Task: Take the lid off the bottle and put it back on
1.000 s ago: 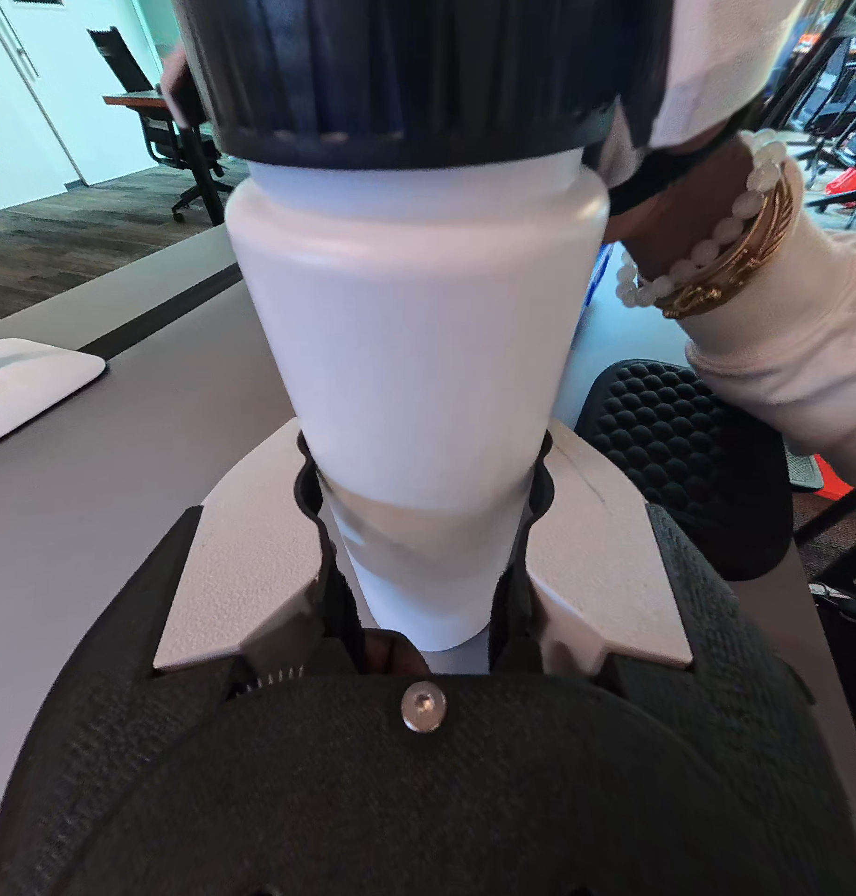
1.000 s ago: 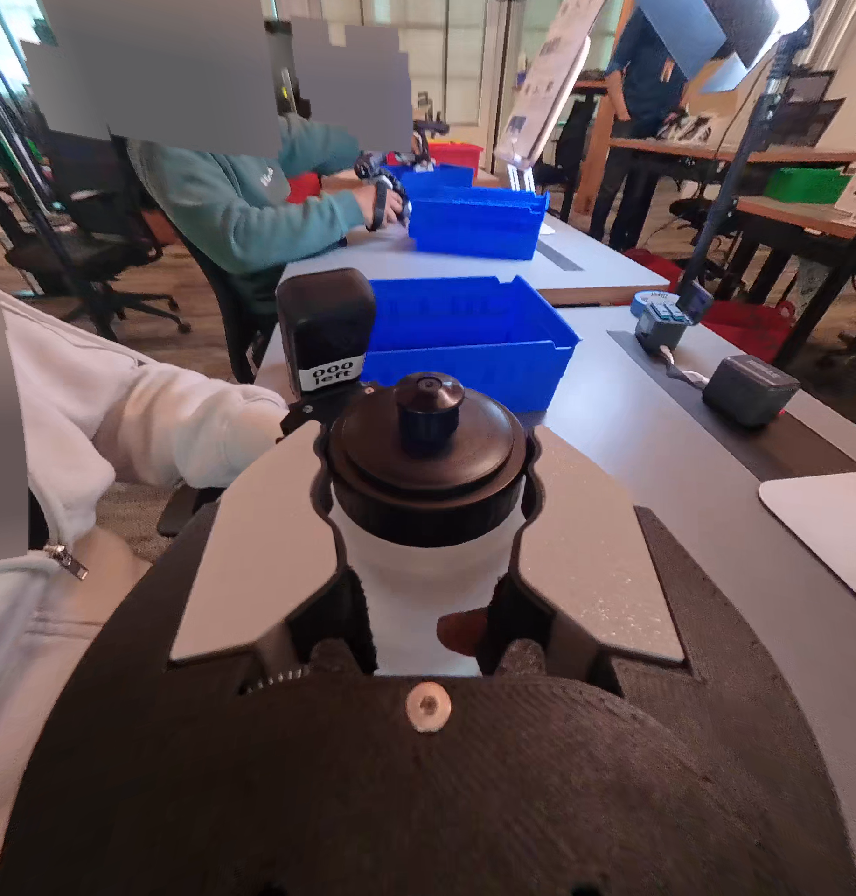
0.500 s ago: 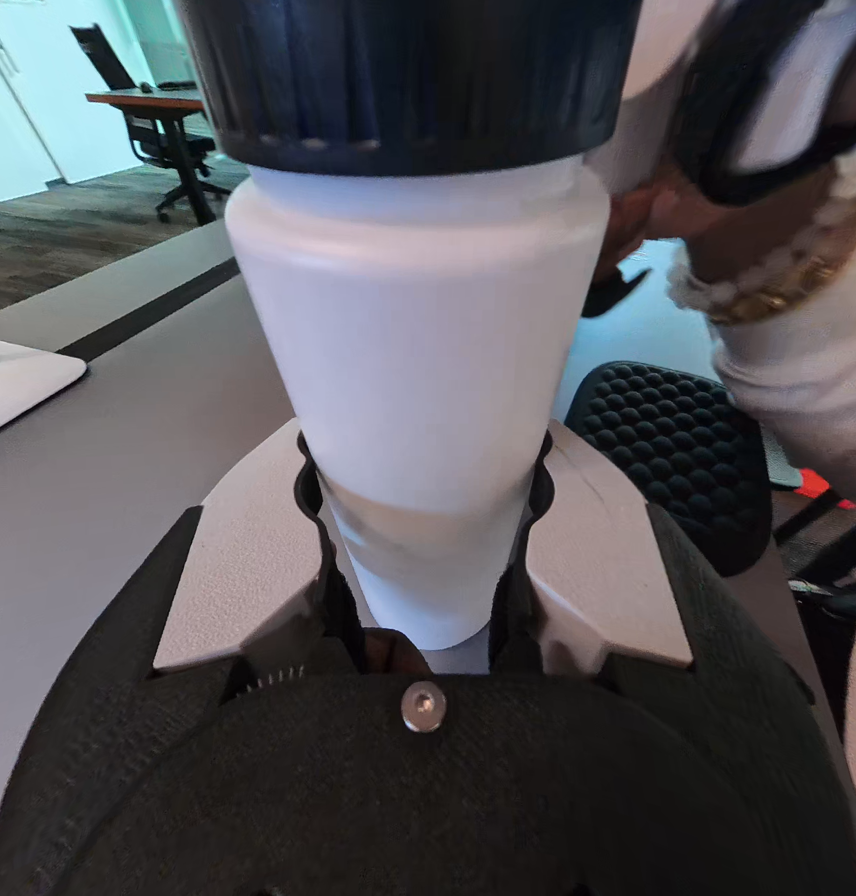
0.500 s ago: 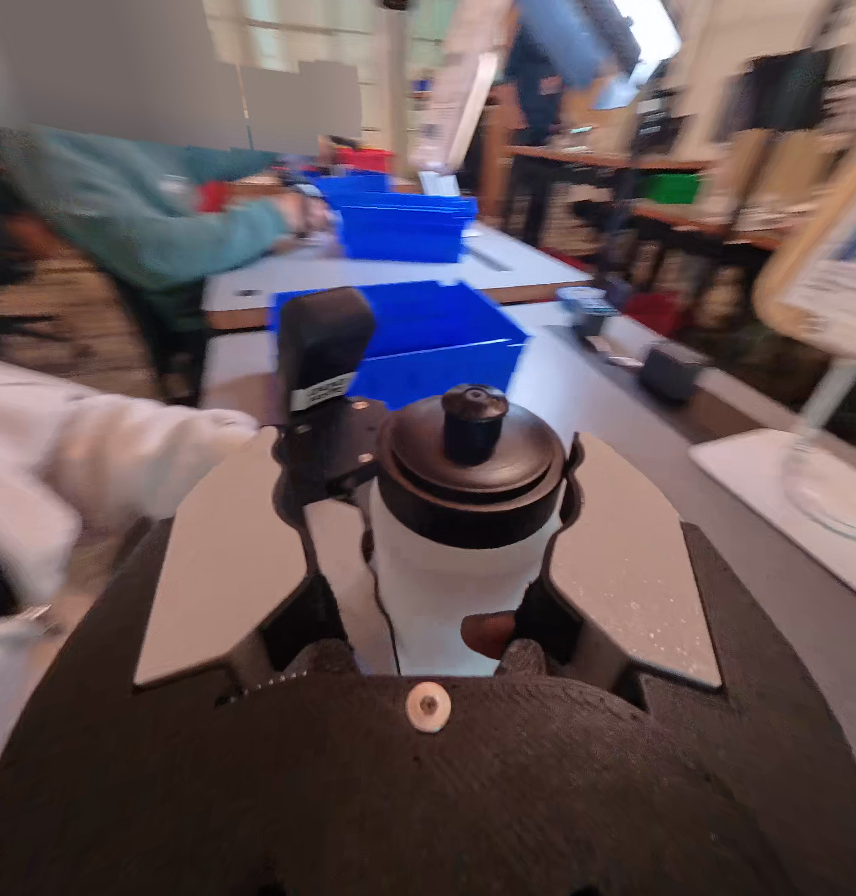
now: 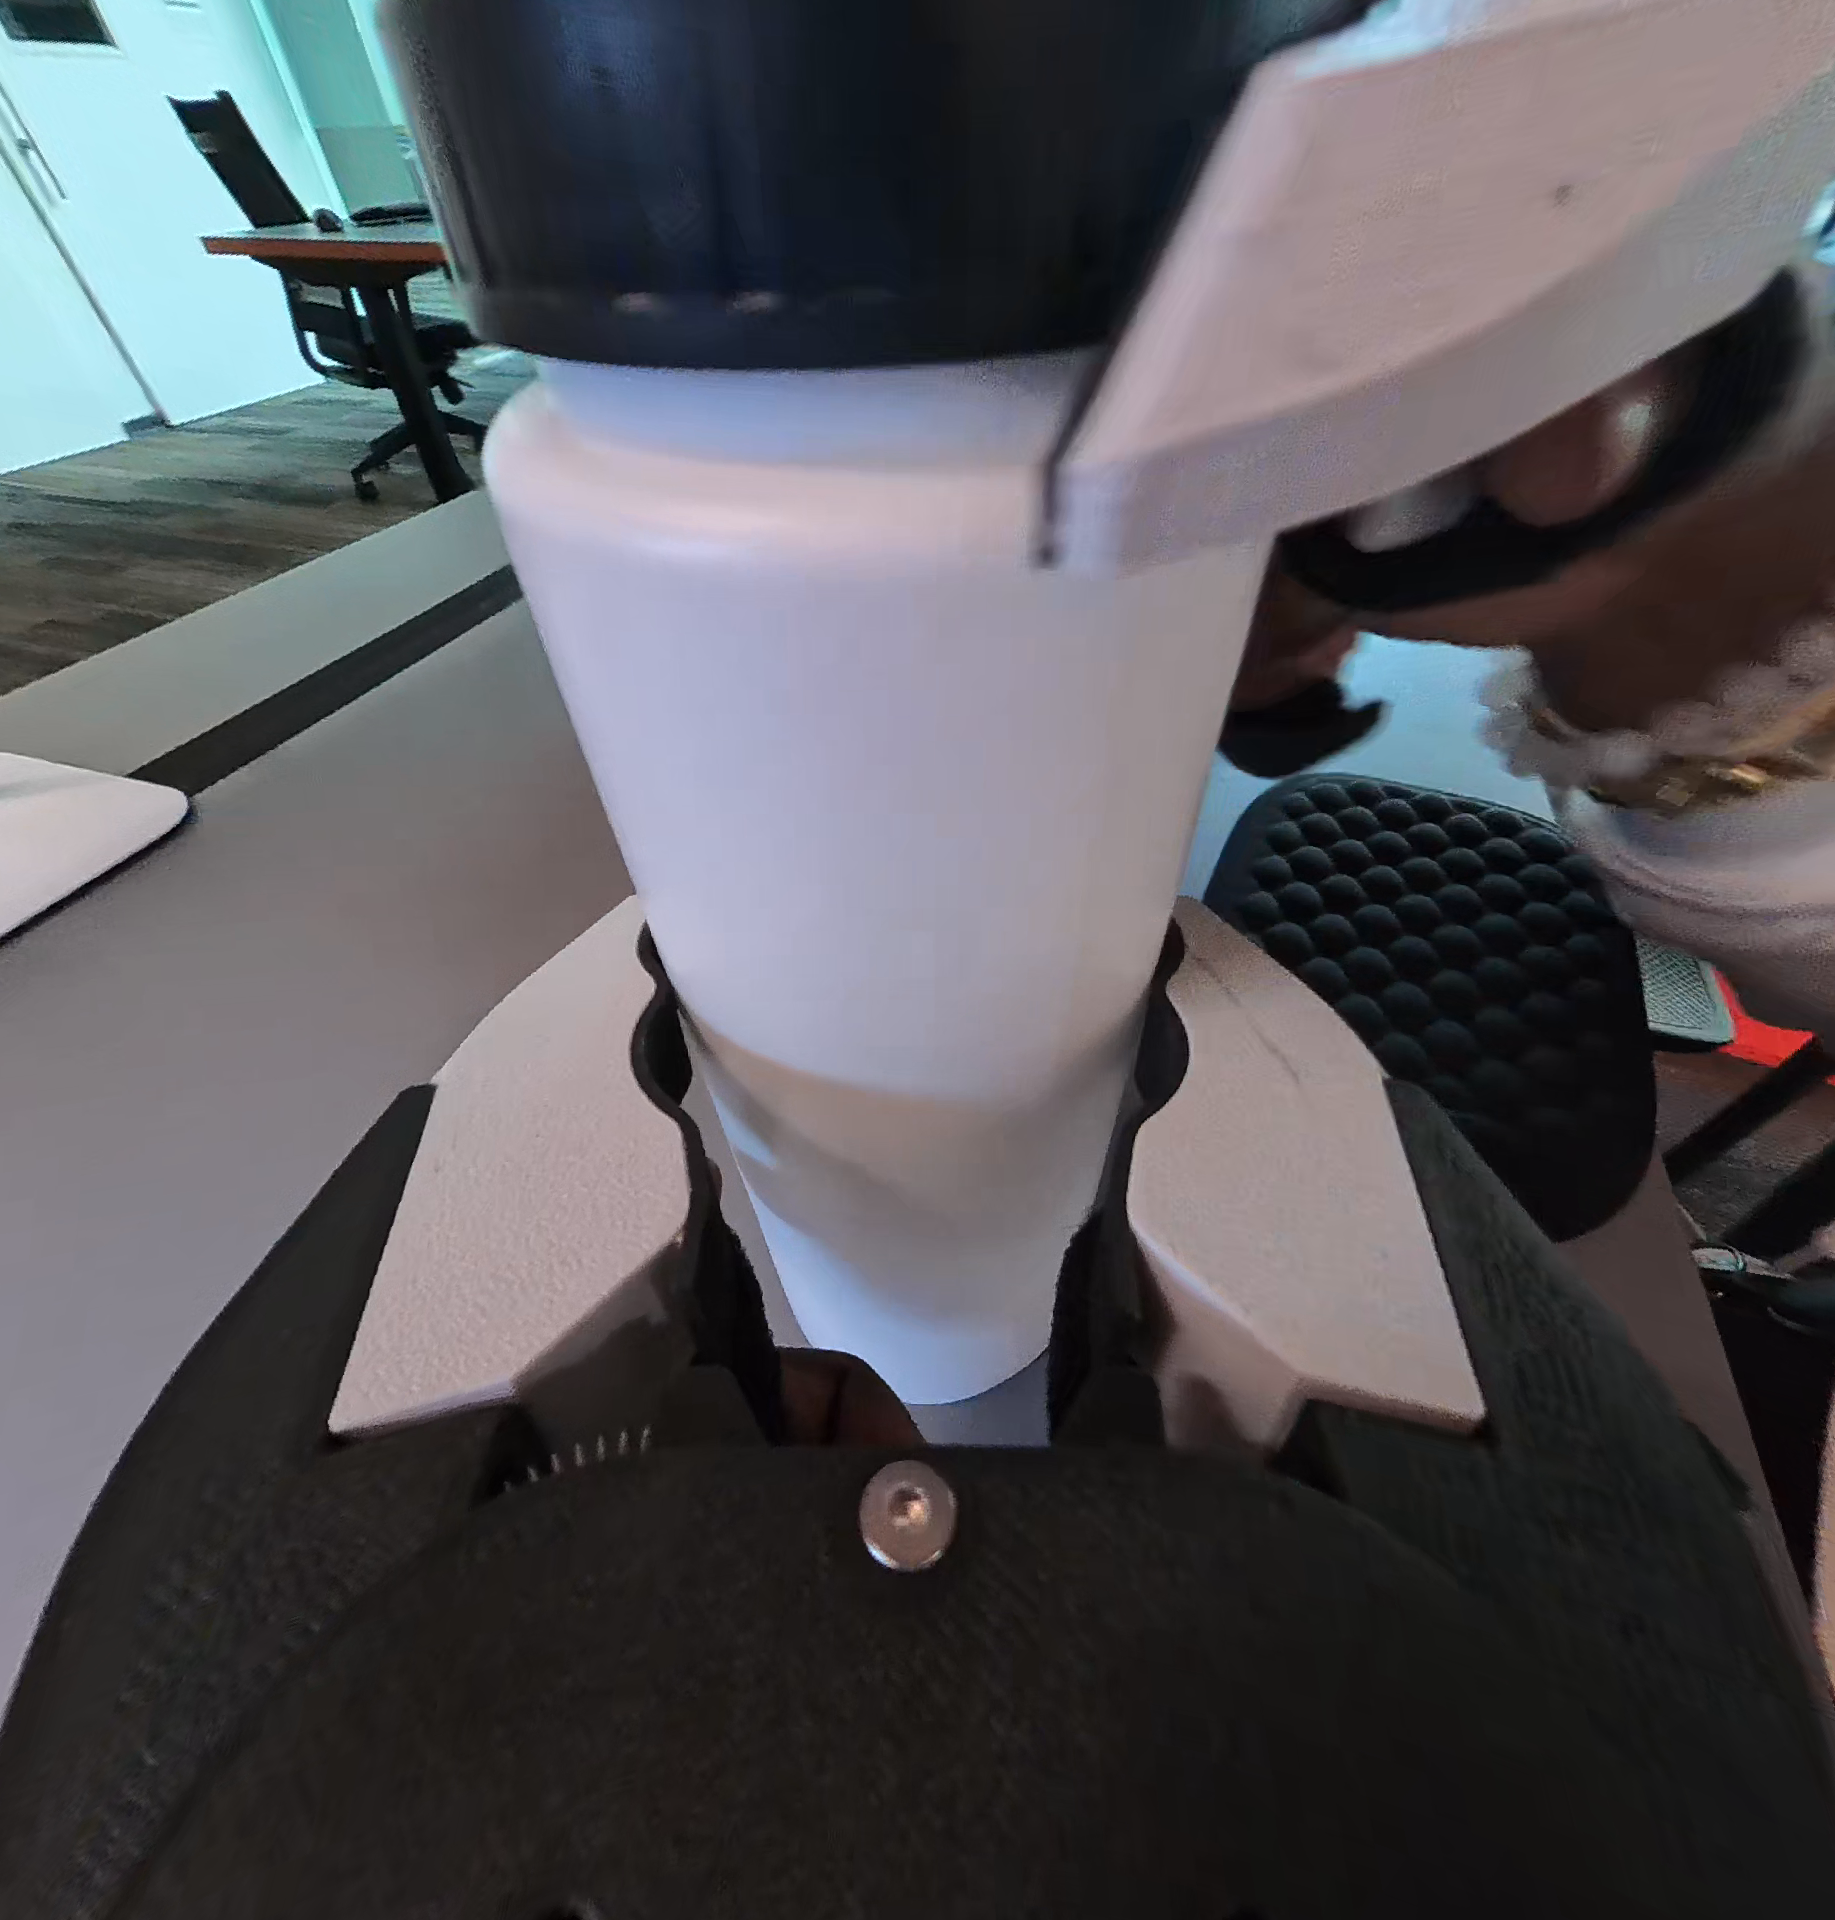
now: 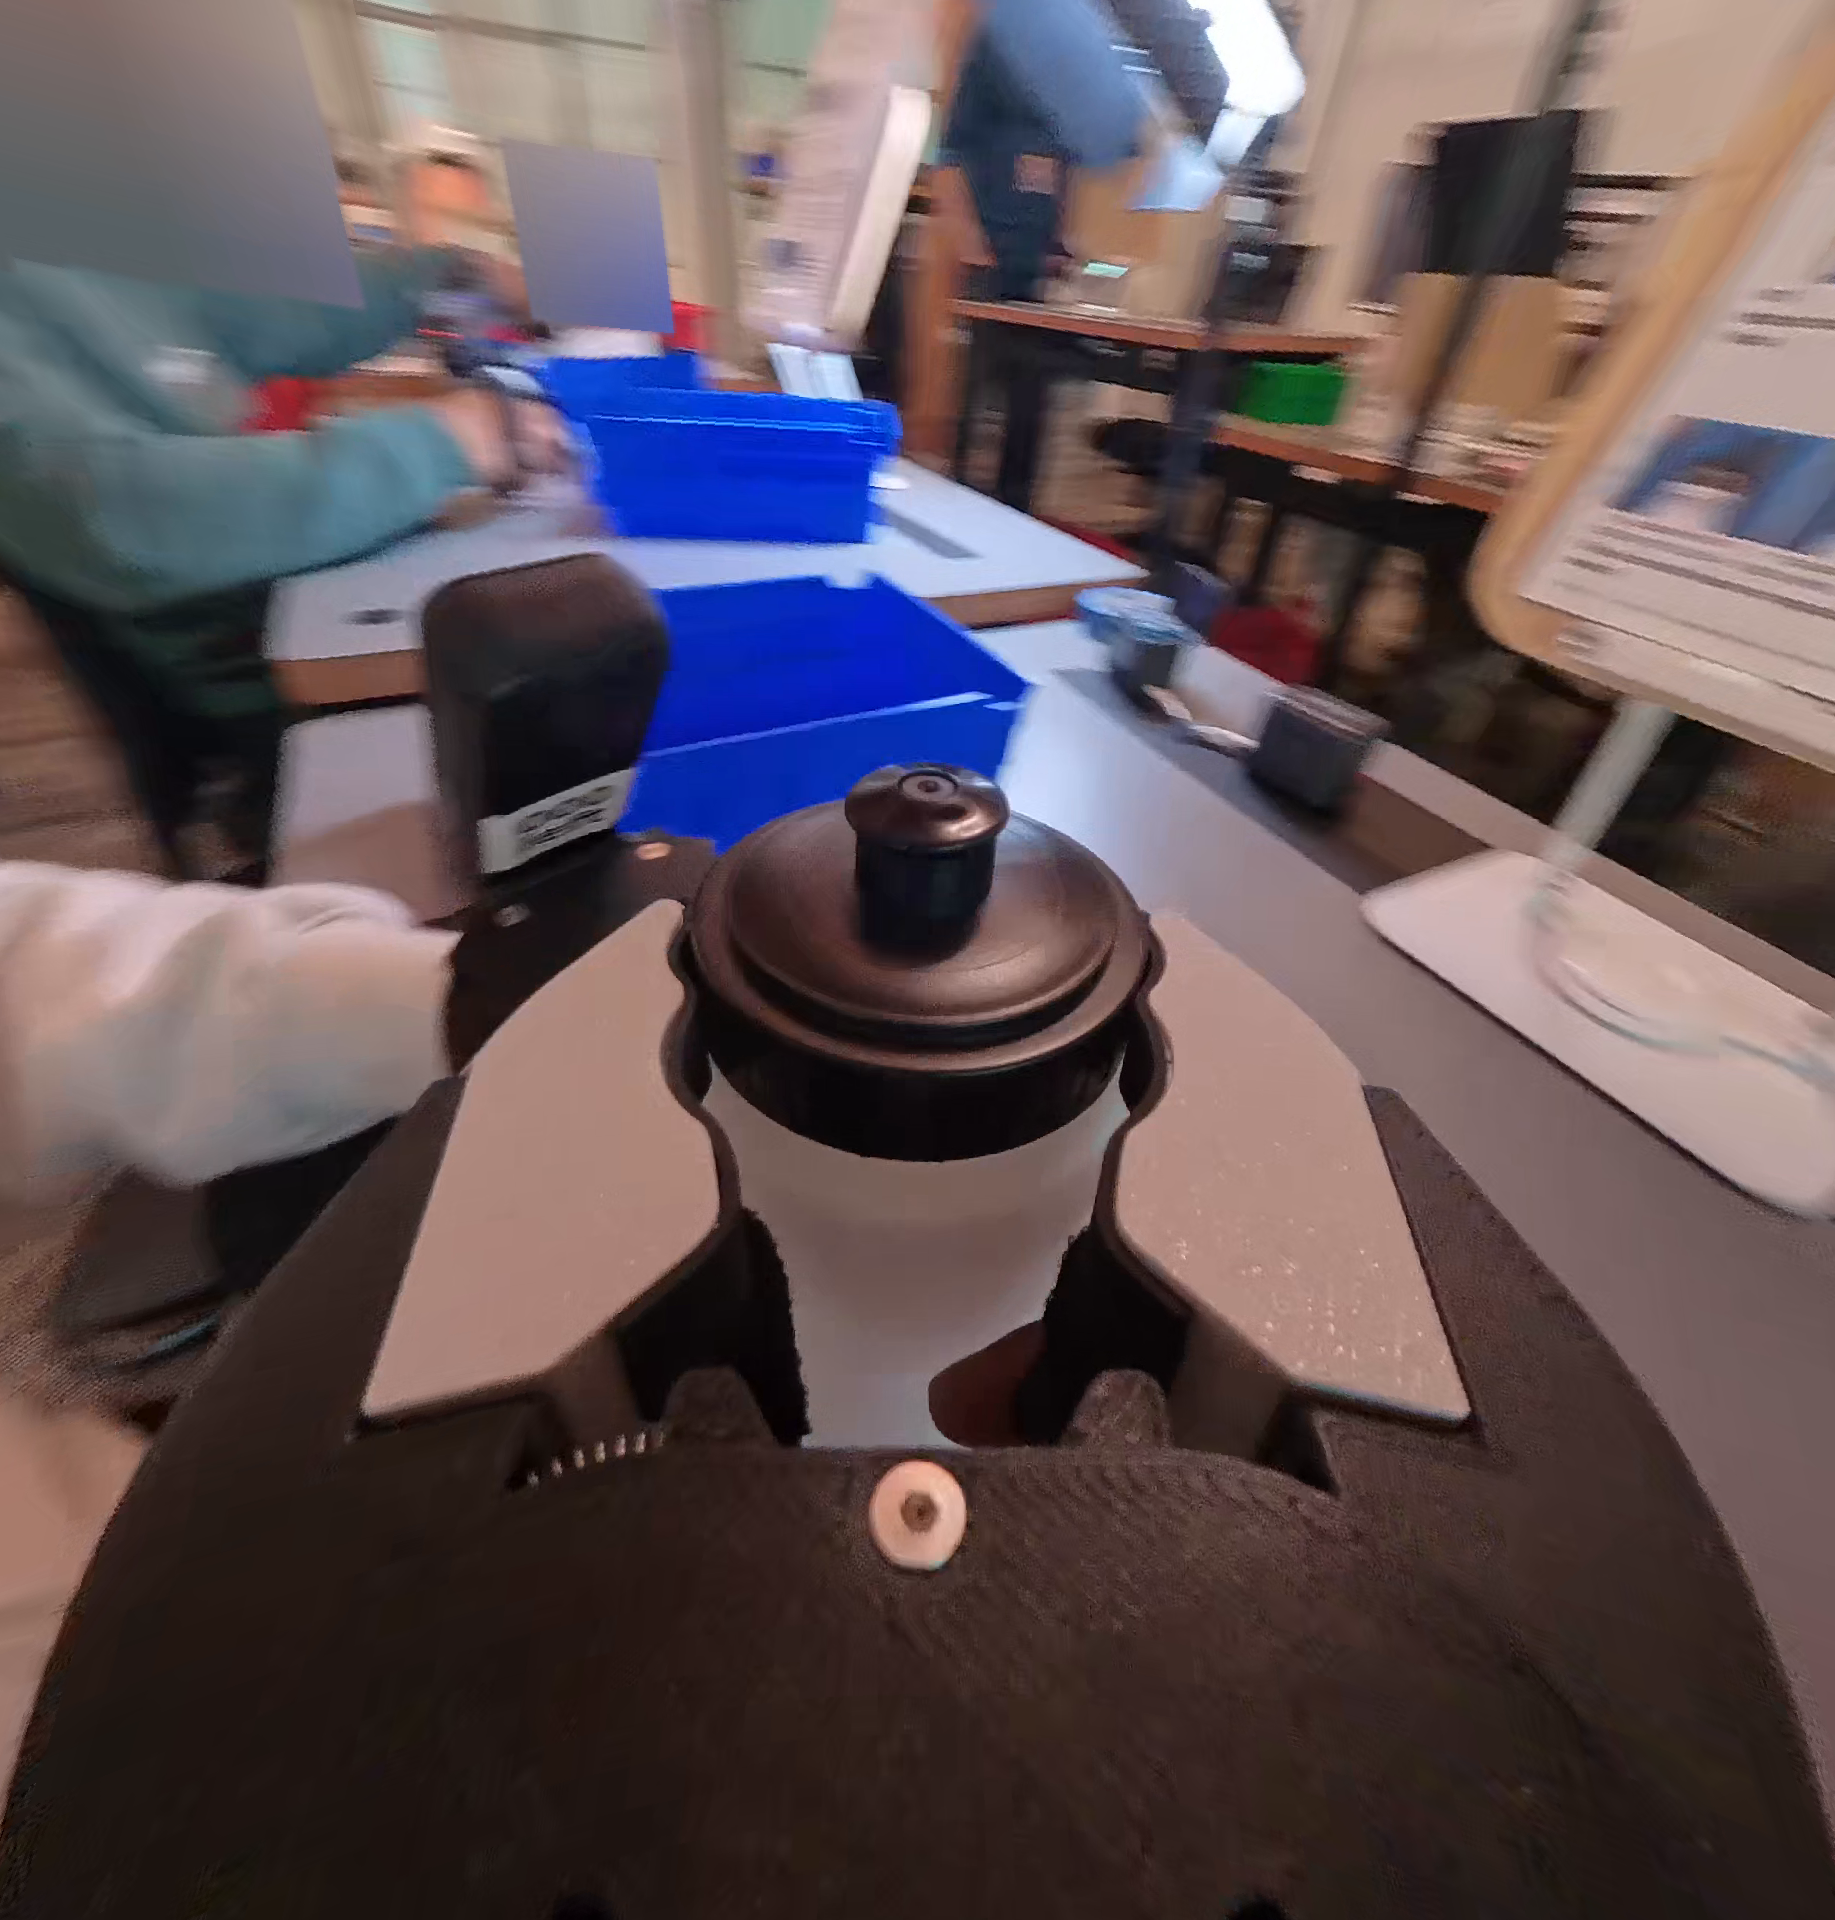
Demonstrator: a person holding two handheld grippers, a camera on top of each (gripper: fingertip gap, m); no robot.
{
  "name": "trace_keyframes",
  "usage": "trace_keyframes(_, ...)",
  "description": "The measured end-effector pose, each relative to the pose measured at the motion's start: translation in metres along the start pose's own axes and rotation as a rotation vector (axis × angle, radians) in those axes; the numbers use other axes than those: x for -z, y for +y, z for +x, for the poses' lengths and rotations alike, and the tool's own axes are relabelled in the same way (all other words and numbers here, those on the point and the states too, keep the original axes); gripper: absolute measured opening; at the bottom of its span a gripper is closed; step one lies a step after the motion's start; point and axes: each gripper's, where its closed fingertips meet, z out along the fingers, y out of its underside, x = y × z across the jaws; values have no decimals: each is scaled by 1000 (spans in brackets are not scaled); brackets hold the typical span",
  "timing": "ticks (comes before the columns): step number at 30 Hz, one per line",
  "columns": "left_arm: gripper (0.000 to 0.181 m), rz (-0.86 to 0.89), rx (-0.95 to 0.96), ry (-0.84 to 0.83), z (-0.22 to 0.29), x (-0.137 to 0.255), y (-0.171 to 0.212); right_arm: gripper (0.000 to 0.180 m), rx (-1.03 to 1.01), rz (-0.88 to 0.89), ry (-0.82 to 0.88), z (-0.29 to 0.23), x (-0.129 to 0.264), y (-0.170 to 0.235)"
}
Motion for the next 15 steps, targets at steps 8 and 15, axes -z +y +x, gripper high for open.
trace_keyframes(8, 86, 24, -2, 94, 6, 3, 0, 97, -55, 87, -64, -5, 14, -20)
trace_keyframes(15, 86, 30, -22, 130, 10, 3, 0, 106, 71, 41, -483, -21, 15, -12)
